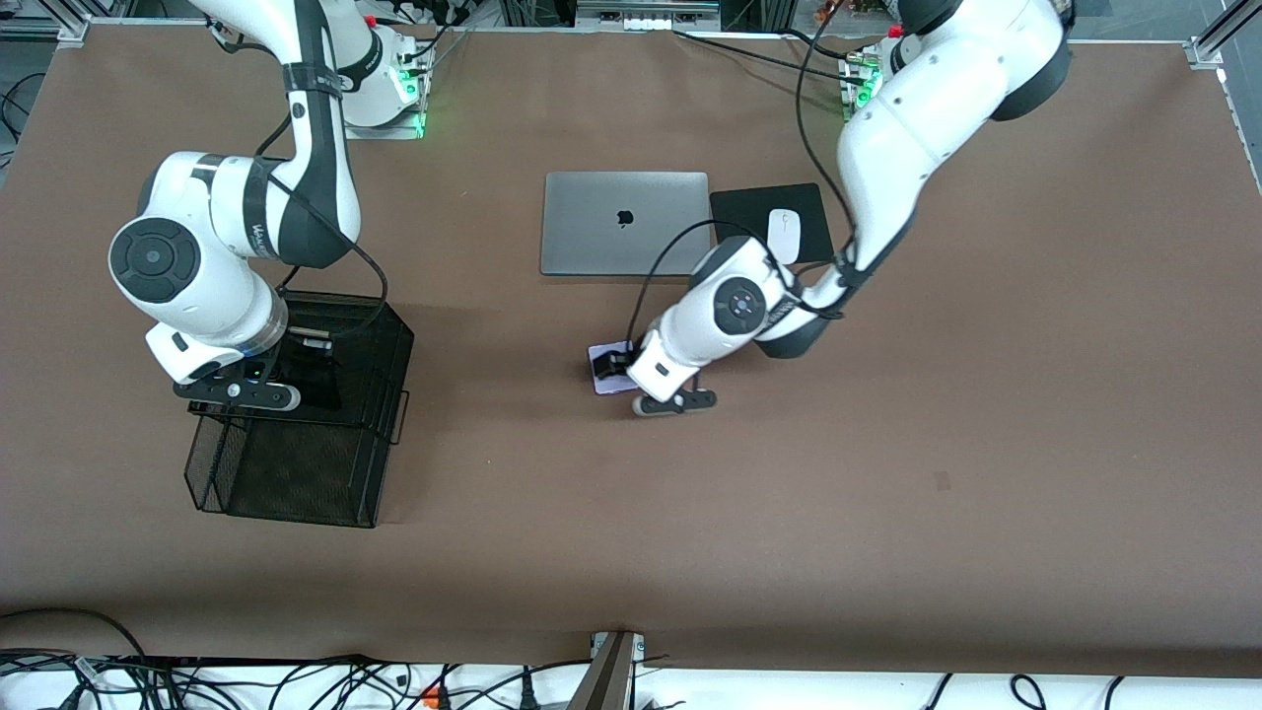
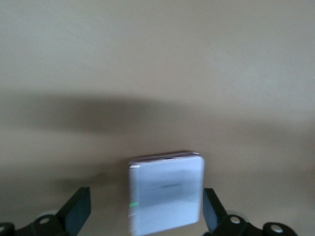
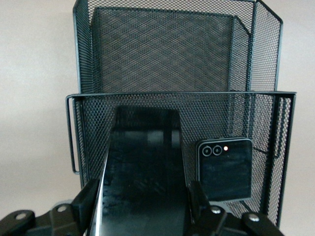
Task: Place phones with both arms
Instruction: 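Open the right gripper over the basket while the left gripper withdraws, then grasp the white Huawei phone at mid-table with the right gripper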
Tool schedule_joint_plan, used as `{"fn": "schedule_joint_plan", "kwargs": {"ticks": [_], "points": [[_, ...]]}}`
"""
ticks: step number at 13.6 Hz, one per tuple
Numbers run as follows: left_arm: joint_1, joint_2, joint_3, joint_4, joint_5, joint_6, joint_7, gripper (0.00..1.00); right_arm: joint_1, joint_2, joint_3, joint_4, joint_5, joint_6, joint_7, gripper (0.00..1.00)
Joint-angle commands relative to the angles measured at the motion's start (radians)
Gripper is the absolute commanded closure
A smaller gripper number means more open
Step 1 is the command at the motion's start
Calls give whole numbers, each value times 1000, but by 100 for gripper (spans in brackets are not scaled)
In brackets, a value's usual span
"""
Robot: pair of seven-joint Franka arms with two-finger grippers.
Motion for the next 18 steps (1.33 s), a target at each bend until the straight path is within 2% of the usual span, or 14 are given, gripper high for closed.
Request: {"fn": "schedule_joint_plan", "kwargs": {"ticks": [1,3,7,8,9,10,12,13,14,15,16,18], "points": [[103,-191,10,-29,37,-318,10,0,16,-15,0,-77,45,74,-1,100],[171,-277,7,-26,117,-499,125,0,18,-10,1,-99,99,78,0,100],[321,-422,8,-15,119,-664,347,0,14,27,18,-116,143,77,1,100],[356,-459,8,-15,119,-673,401,0,11,33,21,-116,143,74,1,88],[398,-490,4,-15,113,-679,459,0,10,33,21,-114,145,68,1,54],[434,-519,-1,-14,104,-713,520,0,10,31,21,-108,143,63,0,3],[476,-555,4,37,98,-785,635,0,10,24,18,-79,143,24,-8,0],[473,-590,32,32,88,-791,700,0,10,21,15,-50,142,-12,-10,0],[422,-645,119,22,81,-797,770,0,8,19,10,-2,140,-55,-11,0],[306,-682,268,5,53,-796,818,0,5,19,9,56,139,-113,-8,0],[232,-726,404,-13,6,-788,847,0,4,21,6,109,137,-165,-4,0],[186,-817,546,-99,-115,-753,855,0,8,27,7,214,131,-254,73,0]]}}
